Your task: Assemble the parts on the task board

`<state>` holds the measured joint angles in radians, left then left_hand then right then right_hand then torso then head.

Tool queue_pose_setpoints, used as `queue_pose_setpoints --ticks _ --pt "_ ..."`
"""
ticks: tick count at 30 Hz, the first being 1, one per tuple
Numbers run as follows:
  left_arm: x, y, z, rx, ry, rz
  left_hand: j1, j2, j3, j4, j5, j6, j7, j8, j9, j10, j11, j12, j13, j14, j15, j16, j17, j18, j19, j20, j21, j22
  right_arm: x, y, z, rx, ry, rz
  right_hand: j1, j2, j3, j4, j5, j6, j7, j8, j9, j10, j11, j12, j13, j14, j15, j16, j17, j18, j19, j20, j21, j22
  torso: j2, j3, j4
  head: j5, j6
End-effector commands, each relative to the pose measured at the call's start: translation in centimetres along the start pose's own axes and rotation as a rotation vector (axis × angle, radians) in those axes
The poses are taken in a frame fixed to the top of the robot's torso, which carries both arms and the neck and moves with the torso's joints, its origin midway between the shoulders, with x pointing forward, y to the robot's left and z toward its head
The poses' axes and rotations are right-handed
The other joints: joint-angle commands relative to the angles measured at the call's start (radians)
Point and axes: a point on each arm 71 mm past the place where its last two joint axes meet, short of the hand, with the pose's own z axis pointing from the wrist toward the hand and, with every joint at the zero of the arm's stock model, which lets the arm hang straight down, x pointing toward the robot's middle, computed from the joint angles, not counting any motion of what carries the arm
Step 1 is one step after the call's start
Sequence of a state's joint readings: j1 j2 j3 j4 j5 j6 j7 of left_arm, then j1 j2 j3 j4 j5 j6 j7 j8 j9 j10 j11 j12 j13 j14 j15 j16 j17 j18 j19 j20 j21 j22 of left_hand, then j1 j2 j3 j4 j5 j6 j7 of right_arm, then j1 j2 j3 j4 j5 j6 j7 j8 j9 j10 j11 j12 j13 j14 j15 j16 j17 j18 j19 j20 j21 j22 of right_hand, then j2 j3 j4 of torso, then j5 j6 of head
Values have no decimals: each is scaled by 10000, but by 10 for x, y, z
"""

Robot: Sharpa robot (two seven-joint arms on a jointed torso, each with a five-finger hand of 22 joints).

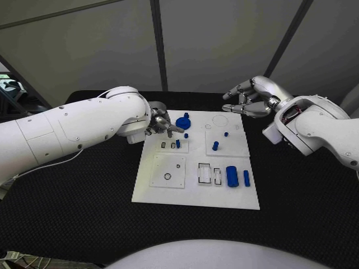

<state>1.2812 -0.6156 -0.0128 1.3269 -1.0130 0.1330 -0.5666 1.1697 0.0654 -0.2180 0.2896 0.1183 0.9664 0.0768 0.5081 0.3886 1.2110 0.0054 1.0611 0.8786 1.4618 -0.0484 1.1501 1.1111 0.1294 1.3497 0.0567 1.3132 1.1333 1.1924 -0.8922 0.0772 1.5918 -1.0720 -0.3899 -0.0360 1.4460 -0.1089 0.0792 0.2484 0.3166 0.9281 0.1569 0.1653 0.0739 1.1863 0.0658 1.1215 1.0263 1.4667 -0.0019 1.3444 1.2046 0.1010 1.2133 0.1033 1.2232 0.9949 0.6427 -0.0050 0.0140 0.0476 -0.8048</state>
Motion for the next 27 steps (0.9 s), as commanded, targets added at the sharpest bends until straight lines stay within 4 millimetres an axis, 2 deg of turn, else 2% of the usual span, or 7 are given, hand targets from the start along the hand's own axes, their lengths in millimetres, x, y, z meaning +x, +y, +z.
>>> queue_pose_setpoints --ticks 1,5,17,20,27 --pt "3 -2 1 -253 412 504 30 119 -68 8 -59 -85 -7 53 36 65 -3 59 71 13 -70 -37 3 -454 81 -4 89 138 -1 1 1 3 0 -28 -104 -32 -66 18 68 6 -17 33 -11 50 20 20 -9 278 -68 -37 -9 192 -54 -15 -57 -9 17 2 -17 19 -7" --pt "4 -4 3 -302 544 620 28 149 -81 3 -57 -108 -9 81 70 58 -5 64 72 8 -72 -56 -6 -463 104 -7 128 196 -1 0 1 35 -27 -37 -119 -31 -73 27 73 8 -17 35 -11 48 20 18 -13 278 -68 -45 -16 193 -56 -15 -64 -17 22 -10 5 -19 -25" --pt "6 -10 9 -340 730 777 74 222 -81 -14 -44 -156 -11 134 136 48 -7 86 100 3 -74 -73 -2 -466 105 -10 157 238 0 0 3 46 7 -29 -126 -26 -75 33 85 12 -19 39 -11 50 19 22 -10 279 -68 -48 -18 192 -49 -16 -63 -12 54 -4 -17 18 -74" --pt "6 -10 10 -361 756 795 93 244 -80 -18 -40 -165 -12 153 157 48 -8 96 112 2 -75 -78 -2 -467 106 -11 167 253 1 0 3 50 13 -28 -126 -26 -75 33 85 12 -19 39 -11 50 19 22 -10 279 -68 -48 -18 192 -49 -16 -63 -12 44 -4 3 -3 -99" --pt "6 -12 13 -410 829 846 186 291 -69 -44 -31 -205 -14 202 218 36 -10 109 130 0 -76 -92 2 -471 106 -13 193 297 1 0 4 44 24 -20 -130 -18 -77 38 116 4 -18 38 -13 38 17 11 -26 280 -70 -54 -19 195 -55 -17 -79 -32 49 -9 5 -7 -126"
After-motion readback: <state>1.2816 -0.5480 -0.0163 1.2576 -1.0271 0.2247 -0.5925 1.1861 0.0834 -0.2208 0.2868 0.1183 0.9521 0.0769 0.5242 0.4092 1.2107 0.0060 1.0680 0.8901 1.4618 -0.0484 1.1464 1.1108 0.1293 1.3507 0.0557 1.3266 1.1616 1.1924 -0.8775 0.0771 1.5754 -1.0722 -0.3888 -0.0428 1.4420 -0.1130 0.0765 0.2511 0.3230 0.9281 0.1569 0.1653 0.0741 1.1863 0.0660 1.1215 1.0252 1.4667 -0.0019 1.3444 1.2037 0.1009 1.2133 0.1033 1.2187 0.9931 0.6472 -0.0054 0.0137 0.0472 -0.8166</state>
